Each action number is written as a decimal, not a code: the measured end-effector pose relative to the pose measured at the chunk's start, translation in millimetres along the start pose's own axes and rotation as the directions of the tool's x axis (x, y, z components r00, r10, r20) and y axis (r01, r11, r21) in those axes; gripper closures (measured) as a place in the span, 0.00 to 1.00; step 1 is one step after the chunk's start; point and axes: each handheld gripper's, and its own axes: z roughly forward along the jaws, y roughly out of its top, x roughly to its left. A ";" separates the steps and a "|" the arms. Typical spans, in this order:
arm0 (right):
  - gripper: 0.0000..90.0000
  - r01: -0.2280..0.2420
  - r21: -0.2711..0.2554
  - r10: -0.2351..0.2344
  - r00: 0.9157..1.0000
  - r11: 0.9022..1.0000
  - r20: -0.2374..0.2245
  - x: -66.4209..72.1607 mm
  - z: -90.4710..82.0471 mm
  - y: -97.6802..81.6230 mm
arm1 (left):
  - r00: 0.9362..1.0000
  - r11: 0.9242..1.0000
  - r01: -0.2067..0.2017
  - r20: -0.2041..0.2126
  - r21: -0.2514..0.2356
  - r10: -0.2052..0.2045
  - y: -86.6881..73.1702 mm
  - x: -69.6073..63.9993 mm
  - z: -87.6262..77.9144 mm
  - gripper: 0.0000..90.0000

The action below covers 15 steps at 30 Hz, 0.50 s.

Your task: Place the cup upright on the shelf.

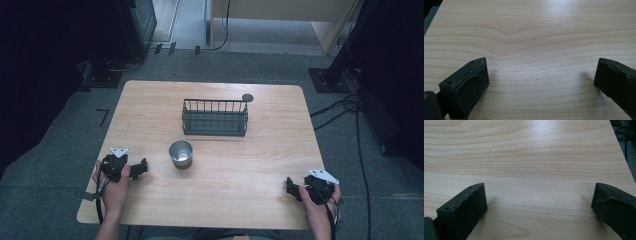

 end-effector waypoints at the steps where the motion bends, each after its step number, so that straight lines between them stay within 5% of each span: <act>1: 0.00 -0.001 0.000 0.001 1.000 1.000 -0.001 0.0 0.0 0.1 | 1.000 1.000 0.001 0.000 0.000 -0.001 0.0 0.0 0.0 0.00; 10: 0.04 -0.040 -0.011 0.040 0.999 0.999 0.016 4.2 -2.9 1.5 | 1.000 1.000 0.001 0.000 0.000 -0.001 0.1 0.0 0.0 0.00; 15: 0.05 -0.007 -0.031 0.006 1.000 0.999 -0.023 20.5 -6.2 8.6 | 1.000 1.000 0.001 0.000 0.000 -0.001 0.1 0.0 0.1 0.00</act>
